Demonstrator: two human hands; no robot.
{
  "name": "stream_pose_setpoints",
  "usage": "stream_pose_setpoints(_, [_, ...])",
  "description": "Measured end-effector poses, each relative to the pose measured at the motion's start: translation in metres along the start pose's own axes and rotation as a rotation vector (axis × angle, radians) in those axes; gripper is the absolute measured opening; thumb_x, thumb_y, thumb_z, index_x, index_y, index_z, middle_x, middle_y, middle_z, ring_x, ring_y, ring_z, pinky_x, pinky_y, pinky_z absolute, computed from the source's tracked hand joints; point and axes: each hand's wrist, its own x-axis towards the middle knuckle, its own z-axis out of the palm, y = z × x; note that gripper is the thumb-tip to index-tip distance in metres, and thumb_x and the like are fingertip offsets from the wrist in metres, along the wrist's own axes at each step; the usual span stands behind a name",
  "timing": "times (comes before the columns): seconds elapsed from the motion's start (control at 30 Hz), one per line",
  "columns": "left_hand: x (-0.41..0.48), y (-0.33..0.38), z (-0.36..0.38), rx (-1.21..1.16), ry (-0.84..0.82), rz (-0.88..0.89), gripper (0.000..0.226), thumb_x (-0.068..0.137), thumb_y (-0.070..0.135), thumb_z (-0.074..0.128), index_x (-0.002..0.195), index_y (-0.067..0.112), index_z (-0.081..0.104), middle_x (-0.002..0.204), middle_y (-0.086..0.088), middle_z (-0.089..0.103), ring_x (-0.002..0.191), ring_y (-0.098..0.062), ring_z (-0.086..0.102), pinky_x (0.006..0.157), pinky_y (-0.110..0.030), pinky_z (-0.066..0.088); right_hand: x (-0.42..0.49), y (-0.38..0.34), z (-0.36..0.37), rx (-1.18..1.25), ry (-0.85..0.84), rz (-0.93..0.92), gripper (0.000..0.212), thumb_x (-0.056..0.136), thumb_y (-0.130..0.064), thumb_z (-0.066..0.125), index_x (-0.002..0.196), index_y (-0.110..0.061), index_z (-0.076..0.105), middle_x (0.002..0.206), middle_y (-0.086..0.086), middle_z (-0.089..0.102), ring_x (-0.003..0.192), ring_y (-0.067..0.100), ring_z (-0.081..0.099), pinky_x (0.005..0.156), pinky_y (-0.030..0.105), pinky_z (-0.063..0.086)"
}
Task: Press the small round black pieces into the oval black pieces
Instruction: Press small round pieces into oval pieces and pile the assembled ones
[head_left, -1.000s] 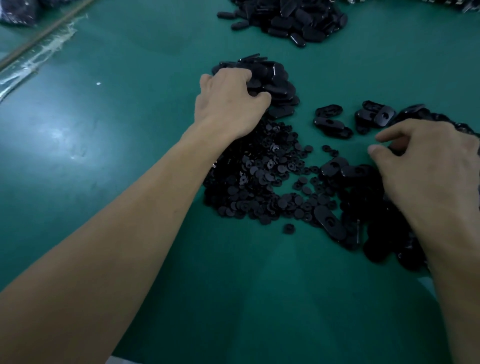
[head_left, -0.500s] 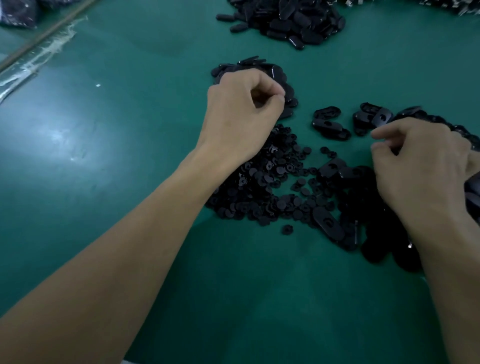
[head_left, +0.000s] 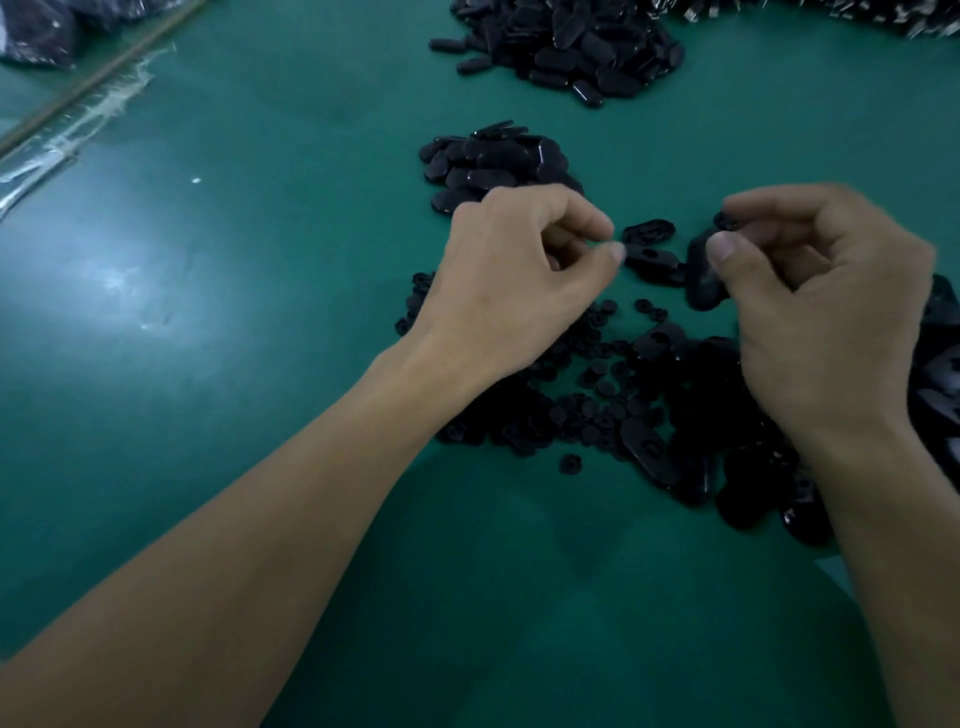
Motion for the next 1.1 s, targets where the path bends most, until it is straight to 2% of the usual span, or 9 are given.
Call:
stream_pose_setpoints(0.13, [-0.005, 0.006, 0.003, -0.019, -0.069, 0.045, 0.018, 0.084, 0.036, 0.08, 0.095, 0.023, 0.077, 0.074, 0.015, 0.072, 0.069, -0.006, 0.068, 0.069, -0.025, 0.058, -0.002, -0.004, 0.008, 0.255, -0.073, 0.042, 0.031, 0.086, -0.01, 0.073, 0.098, -0.037, 0.066, 0.088, -0.016, 0.068, 0.088, 0.003, 0.066, 0.083, 0.018, 0.052])
stream_pose_setpoints(0.37, [-0.003, 0.006, 0.001, -0.065, -0.097, 0.025, 0.017, 0.084, 0.033, 0.082, 0.096, 0.024, 0.075, 0.079, 0.012, 0.075, 0.076, -0.008, 0.072, 0.074, -0.031, 0.059, -0.006, -0.009, 0.013, 0.493, -0.144, 0.14, 0.03, 0.084, -0.003, 0.071, 0.101, -0.027, 0.07, 0.088, -0.018, 0.072, 0.088, 0.0, 0.066, 0.085, 0.018, 0.052])
stream_pose_setpoints(0.47, [-0.003, 0.005, 0.001, -0.099, -0.128, 0.035, 0.012, 0.085, 0.025, 0.082, 0.094, 0.023, 0.076, 0.08, 0.012, 0.075, 0.076, -0.001, 0.071, 0.072, -0.019, 0.056, -0.007, -0.01, 0.015, 0.48, -0.158, 0.152, 0.03, 0.085, -0.005, 0.069, 0.103, -0.029, 0.071, 0.084, -0.021, 0.068, 0.087, -0.001, 0.062, 0.087, 0.019, 0.052])
stream_pose_setpoints(0.6, [-0.003, 0.004, 0.001, -0.101, -0.139, 0.054, 0.014, 0.084, 0.015, 0.082, 0.09, 0.025, 0.074, 0.076, 0.014, 0.072, 0.07, 0.004, 0.067, 0.068, -0.012, 0.05, -0.007, -0.009, 0.016, 0.396, -0.15, 0.148, 0.022, 0.091, -0.012, 0.068, 0.102, -0.031, 0.072, 0.087, -0.012, 0.068, 0.087, 0.008, 0.064, 0.09, 0.033, 0.056])
stream_pose_setpoints(0.67, [-0.003, 0.004, 0.001, -0.109, -0.124, 0.059, 0.012, 0.084, 0.015, 0.081, 0.09, 0.023, 0.074, 0.074, 0.011, 0.071, 0.067, 0.002, 0.064, 0.066, -0.014, 0.05, -0.007, -0.009, 0.015, 0.35, -0.146, 0.119, 0.018, 0.092, -0.014, 0.069, 0.099, -0.031, 0.072, 0.087, -0.008, 0.07, 0.084, 0.009, 0.065, 0.086, 0.034, 0.058])
stream_pose_setpoints(0.77, [-0.002, 0.004, 0.001, -0.121, -0.095, 0.083, 0.01, 0.087, 0.015, 0.077, 0.089, 0.025, 0.074, 0.072, 0.009, 0.069, 0.063, -0.005, 0.062, 0.063, -0.021, 0.051, -0.008, -0.009, 0.014, 0.343, -0.144, 0.106, 0.016, 0.092, -0.014, 0.071, 0.095, -0.03, 0.071, 0.084, -0.009, 0.07, 0.079, 0.007, 0.064, 0.077, 0.027, 0.056])
stream_pose_setpoints(0.87, [-0.002, 0.003, 0.0, -0.099, -0.075, 0.101, 0.01, 0.089, 0.016, 0.074, 0.091, 0.026, 0.074, 0.075, 0.014, 0.065, 0.066, 0.001, 0.057, 0.066, -0.015, 0.046, -0.008, -0.009, 0.015, 0.343, -0.14, 0.115, 0.015, 0.091, -0.016, 0.072, 0.092, -0.031, 0.069, 0.08, -0.011, 0.071, 0.076, 0.007, 0.065, 0.071, 0.021, 0.052])
stream_pose_setpoints(1.0, [-0.002, 0.004, 0.0, -0.105, -0.08, 0.102, 0.01, 0.092, 0.012, 0.071, 0.097, 0.018, 0.076, 0.083, 0.013, 0.071, 0.075, 0.002, 0.064, 0.074, -0.017, 0.051, -0.008, -0.01, 0.016, 0.325, -0.13, 0.118, 0.016, 0.09, -0.017, 0.073, 0.091, -0.032, 0.07, 0.078, -0.012, 0.072, 0.075, 0.007, 0.067, 0.071, 0.022, 0.053])
stream_pose_setpoints(1.1, [-0.002, 0.002, 0.001, -0.11, -0.06, 0.095, 0.01, 0.092, 0.011, 0.072, 0.097, 0.019, 0.076, 0.083, 0.009, 0.074, 0.076, -0.007, 0.07, 0.077, -0.03, 0.058, -0.011, -0.009, 0.015, 0.228, -0.107, 0.097, 0.015, 0.09, -0.019, 0.073, 0.092, -0.034, 0.069, 0.081, -0.013, 0.073, 0.078, 0.006, 0.069, 0.075, 0.023, 0.055])
